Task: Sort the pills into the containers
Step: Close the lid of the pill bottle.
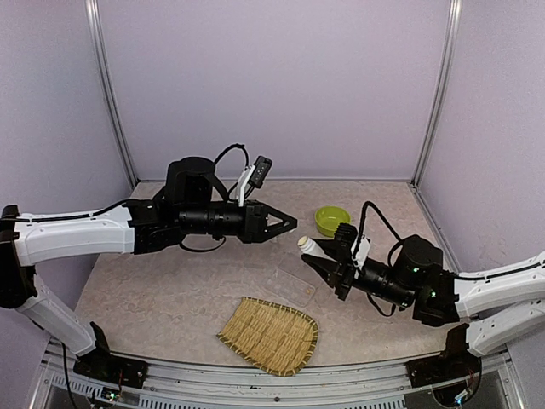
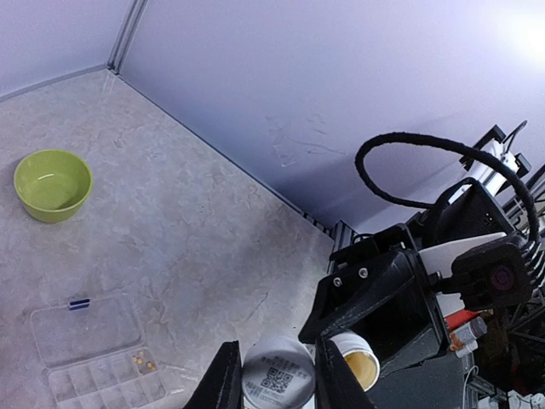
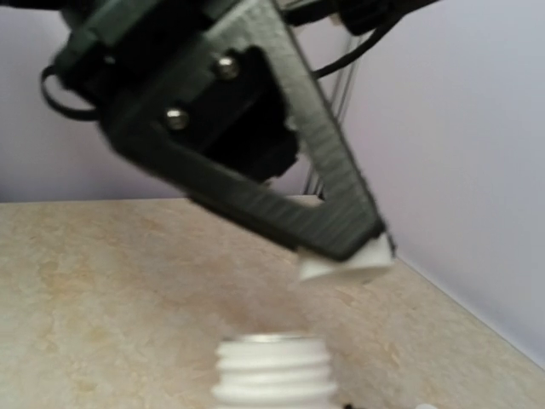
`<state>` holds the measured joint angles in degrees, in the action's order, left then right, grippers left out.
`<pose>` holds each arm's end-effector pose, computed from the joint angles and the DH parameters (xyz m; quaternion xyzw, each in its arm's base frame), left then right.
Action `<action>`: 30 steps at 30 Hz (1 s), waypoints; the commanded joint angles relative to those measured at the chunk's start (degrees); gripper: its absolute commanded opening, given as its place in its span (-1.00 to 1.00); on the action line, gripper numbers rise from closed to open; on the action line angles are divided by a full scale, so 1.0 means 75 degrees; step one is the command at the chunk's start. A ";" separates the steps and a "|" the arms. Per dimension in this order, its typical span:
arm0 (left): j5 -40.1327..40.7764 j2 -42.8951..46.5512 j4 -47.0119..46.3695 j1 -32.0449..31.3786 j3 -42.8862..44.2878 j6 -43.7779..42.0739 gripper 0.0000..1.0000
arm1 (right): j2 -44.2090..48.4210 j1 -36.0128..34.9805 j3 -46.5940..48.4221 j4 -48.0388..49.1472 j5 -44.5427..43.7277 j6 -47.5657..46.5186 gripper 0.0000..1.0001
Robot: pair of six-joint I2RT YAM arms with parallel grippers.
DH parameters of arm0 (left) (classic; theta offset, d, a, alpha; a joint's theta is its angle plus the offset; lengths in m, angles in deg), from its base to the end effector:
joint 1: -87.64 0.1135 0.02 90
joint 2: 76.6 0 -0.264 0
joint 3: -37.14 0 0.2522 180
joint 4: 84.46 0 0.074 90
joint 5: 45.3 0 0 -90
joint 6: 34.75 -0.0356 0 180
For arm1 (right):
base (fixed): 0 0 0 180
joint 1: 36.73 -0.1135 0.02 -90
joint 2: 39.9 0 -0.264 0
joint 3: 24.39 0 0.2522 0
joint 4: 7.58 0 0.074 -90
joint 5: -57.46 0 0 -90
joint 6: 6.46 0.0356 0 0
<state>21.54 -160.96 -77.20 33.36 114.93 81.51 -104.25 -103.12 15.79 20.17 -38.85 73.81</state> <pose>0.1919 -0.2909 0.3219 0.3068 0.7182 -0.5112 0.3589 0.1017 0.2229 0.2551 -0.3899 0.5630 0.3122 0.6585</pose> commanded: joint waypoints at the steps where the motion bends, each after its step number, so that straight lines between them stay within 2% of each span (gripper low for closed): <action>1: -0.0413 0.0011 -0.0459 -0.0118 0.0221 0.0404 -0.52 | -0.0119 -0.0136 0.0313 0.0230 -0.0458 -0.0145 -0.46; 30: -0.0458 -0.0318 -0.0110 -0.0414 0.0490 0.0429 -0.51 | -0.0058 -0.0179 0.0477 -0.0042 -0.0715 -0.0274 -0.46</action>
<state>18.18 -162.51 -78.95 30.87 116.81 85.24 -104.95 -103.75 17.54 20.20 -43.24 72.43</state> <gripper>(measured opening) 0.247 0.291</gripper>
